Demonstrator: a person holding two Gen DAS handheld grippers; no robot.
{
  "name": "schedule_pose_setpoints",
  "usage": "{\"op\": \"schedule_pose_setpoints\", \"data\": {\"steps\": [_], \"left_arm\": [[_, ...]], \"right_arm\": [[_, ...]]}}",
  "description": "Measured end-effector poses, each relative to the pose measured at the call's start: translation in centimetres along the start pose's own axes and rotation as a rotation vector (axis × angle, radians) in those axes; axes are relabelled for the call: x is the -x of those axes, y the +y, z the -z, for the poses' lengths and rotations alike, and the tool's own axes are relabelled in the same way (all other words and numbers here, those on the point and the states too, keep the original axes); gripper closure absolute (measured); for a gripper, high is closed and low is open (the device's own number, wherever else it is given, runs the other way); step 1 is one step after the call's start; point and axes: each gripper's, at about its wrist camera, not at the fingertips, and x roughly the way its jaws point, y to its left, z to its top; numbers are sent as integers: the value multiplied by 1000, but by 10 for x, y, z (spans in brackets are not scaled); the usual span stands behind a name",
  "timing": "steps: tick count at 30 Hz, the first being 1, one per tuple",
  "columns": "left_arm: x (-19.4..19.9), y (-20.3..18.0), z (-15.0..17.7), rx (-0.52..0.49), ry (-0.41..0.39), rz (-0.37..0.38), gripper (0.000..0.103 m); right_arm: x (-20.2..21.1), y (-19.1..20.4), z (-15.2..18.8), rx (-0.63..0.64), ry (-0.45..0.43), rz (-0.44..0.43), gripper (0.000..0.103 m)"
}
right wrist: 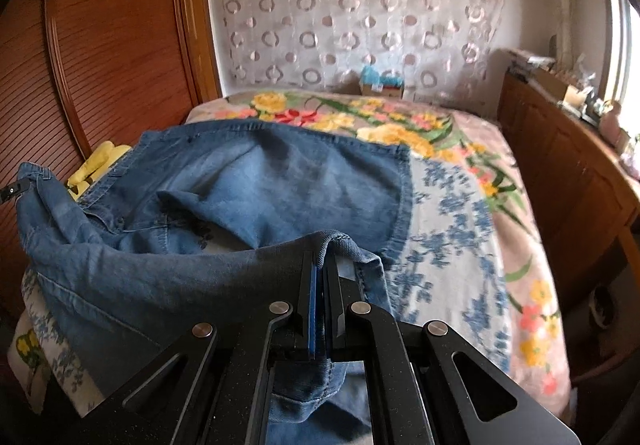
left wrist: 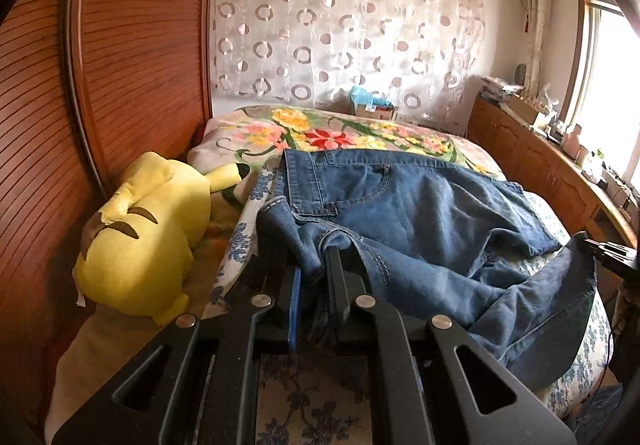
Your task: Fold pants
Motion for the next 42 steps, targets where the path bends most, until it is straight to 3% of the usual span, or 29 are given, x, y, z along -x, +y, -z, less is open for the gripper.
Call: {"op": "schedule_pose_setpoints", "data": {"steps": [2,7,13,22,36,39,42], "left_arm": [[-6,-4,-1,-4,12,5,92],[-15,-10,-2,-14,30,19,92],[-14,-12,0,-18,29,35,92],[-12,-12,4,-11,32,44,92],[-15,-8,15,0,53,38,92],[-14,-7,14,3,44,33,92],[-7,-8,7,4,10,37,92]], "right_arm": [[-14,-3,-2,-9,25,-11,101],[-18,-13,-7,-58,26,8,71],[17,-17,5,-100,-20,23,66],[46,-8,43,-135,28,5,54],[14,1,44,-180,103,-66,55],[11,4,45,-169,105,-85,88],[20,7,40,-143,65,-92,94]]}}
